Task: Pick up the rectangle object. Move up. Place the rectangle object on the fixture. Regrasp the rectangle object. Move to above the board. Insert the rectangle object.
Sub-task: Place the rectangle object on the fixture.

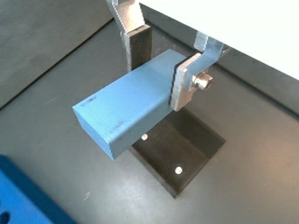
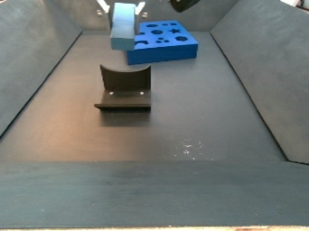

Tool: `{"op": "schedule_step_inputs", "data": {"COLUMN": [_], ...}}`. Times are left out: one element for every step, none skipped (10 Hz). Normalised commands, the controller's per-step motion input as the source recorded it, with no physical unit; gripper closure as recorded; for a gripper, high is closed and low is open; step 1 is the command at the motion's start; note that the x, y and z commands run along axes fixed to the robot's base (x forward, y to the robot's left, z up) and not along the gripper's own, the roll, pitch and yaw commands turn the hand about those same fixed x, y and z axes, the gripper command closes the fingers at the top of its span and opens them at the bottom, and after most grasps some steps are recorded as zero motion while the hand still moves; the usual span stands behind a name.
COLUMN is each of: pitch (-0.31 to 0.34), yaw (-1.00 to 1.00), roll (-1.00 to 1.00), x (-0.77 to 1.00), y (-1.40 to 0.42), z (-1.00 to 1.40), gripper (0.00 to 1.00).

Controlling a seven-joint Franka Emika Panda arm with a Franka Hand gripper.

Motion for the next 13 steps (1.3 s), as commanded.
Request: {"op": "schedule_step_inputs", "data": {"pitch": [0.374,0.404,0.394,0.331,0.278,0.210,0.059,0.043,0.051,0.078,0.084,0.091,0.095], "yaw": [0.03,-0.06,-0.07,-0.11,-0.13,-0.15,-0.16,-0.16,-0.16,-0.16,-0.17,-0.17,-0.18], "roll": [-1.00,-1.00,-0.92,-0.67,-0.52,-0.38,-1.00,-1.00,-1.00,-1.00,-1.00,-1.00,-1.00], "x": [0.08,0.07,0.08,0.09,0.09,0.09,0.12,0.13,0.13,0.15,0.15,0.16,0.17], "y": [0.05,0.05,0.05,0.06,0.05,0.05,0.08,0.08,0.09,0.09,0.09,0.11,0.11], "z": [-0.01,-0.01,-0.02,-0.02,-0.01,-0.02,-1.00,-1.00,-1.00,-1.00,-1.00,-1.00,-1.00], "gripper": [1.00,1.00,1.00,1.00,1.00,1.00,1.00,1.00,1.00,1.00,1.00,1.00,1.00]}}
